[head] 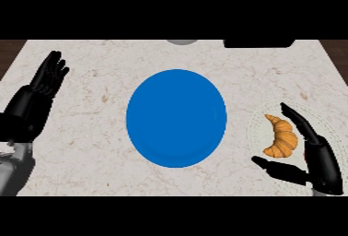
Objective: Pick the tomato from the placemat and place it in the plate
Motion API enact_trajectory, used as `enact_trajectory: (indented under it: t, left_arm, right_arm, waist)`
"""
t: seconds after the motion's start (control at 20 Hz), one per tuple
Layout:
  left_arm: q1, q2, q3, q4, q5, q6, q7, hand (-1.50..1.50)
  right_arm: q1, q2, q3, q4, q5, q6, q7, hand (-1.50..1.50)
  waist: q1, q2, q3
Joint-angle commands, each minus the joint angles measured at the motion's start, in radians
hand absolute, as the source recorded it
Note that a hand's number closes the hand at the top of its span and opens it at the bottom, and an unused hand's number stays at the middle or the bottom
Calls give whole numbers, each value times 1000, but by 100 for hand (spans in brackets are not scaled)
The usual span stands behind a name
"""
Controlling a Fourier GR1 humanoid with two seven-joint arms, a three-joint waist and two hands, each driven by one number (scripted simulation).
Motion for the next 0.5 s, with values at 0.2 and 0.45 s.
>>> enact_trajectory:
  t: [0.2, 0.45]
  left_arm:
    - [7, -9, 3, -22, -24, -1, 11, 0]
    - [3, -19, 9, 7, -17, -11, 3, 0]
  right_arm:
    - [34, -286, -74, -213, 144, 83, 415, -150]
    - [50, -474, -62, -268, 171, 291, 693, -150]
  waist:
    - [6, -5, -5]
    - [6, 1, -8]
